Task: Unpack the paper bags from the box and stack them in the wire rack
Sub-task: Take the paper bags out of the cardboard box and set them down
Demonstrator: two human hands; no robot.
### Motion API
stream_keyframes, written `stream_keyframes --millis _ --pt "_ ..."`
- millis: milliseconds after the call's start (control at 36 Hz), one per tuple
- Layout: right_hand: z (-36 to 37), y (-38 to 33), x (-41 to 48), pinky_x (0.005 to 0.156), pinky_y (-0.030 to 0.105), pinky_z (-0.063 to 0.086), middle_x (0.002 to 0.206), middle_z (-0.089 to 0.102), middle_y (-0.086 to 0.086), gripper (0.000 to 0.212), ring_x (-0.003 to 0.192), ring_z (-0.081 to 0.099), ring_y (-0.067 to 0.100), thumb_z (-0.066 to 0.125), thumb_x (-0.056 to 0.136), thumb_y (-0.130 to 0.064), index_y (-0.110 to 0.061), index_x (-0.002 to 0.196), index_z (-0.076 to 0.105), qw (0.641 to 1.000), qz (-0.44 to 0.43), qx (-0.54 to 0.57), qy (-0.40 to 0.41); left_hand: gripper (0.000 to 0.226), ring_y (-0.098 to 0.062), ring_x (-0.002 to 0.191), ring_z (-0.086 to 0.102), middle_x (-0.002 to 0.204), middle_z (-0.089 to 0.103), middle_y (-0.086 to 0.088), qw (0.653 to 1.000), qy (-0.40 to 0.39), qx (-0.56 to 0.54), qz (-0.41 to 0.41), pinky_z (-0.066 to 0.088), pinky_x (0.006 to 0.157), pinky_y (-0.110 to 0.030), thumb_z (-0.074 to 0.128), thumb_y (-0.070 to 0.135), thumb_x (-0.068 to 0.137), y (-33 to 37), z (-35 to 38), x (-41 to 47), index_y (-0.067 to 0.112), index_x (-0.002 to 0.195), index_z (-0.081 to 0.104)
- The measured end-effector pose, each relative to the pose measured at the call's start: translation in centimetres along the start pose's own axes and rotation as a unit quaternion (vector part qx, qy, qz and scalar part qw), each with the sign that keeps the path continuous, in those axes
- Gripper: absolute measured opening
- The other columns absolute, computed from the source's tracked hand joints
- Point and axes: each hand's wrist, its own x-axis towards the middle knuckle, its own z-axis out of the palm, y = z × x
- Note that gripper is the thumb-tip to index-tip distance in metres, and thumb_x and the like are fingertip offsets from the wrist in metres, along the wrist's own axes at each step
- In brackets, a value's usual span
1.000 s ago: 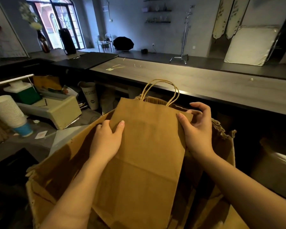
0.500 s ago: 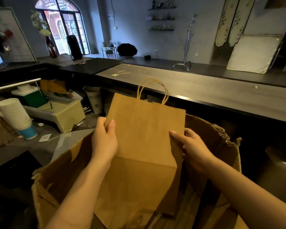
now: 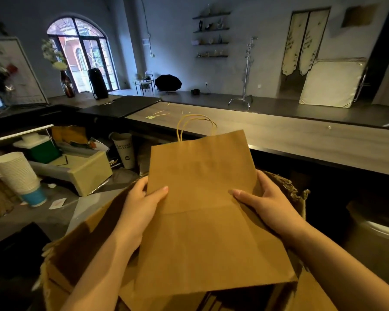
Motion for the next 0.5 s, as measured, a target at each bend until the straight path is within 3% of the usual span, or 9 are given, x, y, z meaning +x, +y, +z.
stream_keyframes --millis 56,167,222,278,333,389,500 --pt "-1.2 -0.4 -0.9 0.078 0.024 0.053 0.106 0.062 -0.016 0.042 0.092 0.064 0.005 0.070 0.082 -0.025 -0.042 0.114 0.048 0.999 -0.013 -0.025 0.028 0.047 -0.013 0.091 0.060 0.107 0.059 0.008 0.999 -0.027 0.010 0.017 0.046 0.063 -0.026 0.061 0.028 0.090 0.5 0.9 -0.9 0.033 0.132 0.042" --pt "-3.0 -1.3 -2.6 0.067 0.015 0.049 0.102 0.061 -0.018 0.036 0.088 0.063 0.000 0.068 0.083 -0.025 -0.043 0.107 0.048 0.997 -0.035 -0.027 0.068 0.057 -0.014 0.100 0.060 0.114 0.058 0.011 0.994 -0.092 0.030 0.049 0.050 0.076 -0.030 0.064 0.032 0.087 1.7 2.4 -2.2 0.039 0.136 0.036" --pt "-4.1 -1.5 -3.6 0.065 0.014 0.051 0.104 0.061 -0.017 0.039 0.088 0.063 -0.001 0.068 0.082 -0.026 -0.041 0.113 0.049 0.995 -0.040 -0.022 0.093 0.057 -0.009 0.100 0.058 0.111 0.055 0.017 0.989 -0.118 0.050 0.067 0.049 0.078 -0.030 0.065 0.034 0.084 2.4 3.4 -3.0 0.045 0.130 0.034" --pt "-5.2 -1.4 -4.7 0.074 0.020 0.052 0.110 0.060 -0.015 0.049 0.094 0.063 0.003 0.067 0.080 -0.031 -0.036 0.125 0.047 0.992 -0.035 -0.027 0.119 0.061 -0.005 0.100 0.054 0.107 0.050 0.023 0.985 -0.133 0.068 0.087 0.048 0.079 -0.029 0.067 0.035 0.081 3.3 4.5 -3.9 0.050 0.126 0.028" --pt "-6.7 -1.1 -6.1 0.085 0.032 0.053 0.116 0.059 -0.012 0.062 0.101 0.061 0.009 0.067 0.075 -0.038 -0.033 0.132 0.044 0.988 -0.028 -0.026 0.149 0.074 -0.003 0.101 0.052 0.107 0.047 0.026 0.979 -0.146 0.087 0.110 0.048 0.084 -0.031 0.070 0.035 0.077 4.2 6.0 -4.9 0.050 0.134 0.025" --pt "-7.4 -0.9 -7.0 0.088 0.038 0.052 0.116 0.060 -0.010 0.066 0.102 0.062 0.011 0.067 0.069 -0.043 -0.032 0.130 0.046 0.985 -0.029 -0.030 0.169 0.083 0.001 0.098 0.050 0.105 0.045 0.030 0.973 -0.154 0.104 0.138 0.046 0.081 -0.026 0.073 0.031 0.075 4.9 6.7 -5.6 0.049 0.137 0.022" --pt "-9.7 -0.1 -9.5 0.081 0.037 0.054 0.110 0.061 -0.012 0.048 0.097 0.063 0.012 0.066 0.067 -0.043 -0.044 0.112 0.047 0.975 -0.018 -0.027 0.219 0.095 0.003 0.105 0.051 0.115 0.048 0.028 0.948 -0.209 0.157 0.183 0.046 0.089 -0.025 0.079 0.023 0.070 5.8 9.5 -7.6 0.050 0.139 0.019"
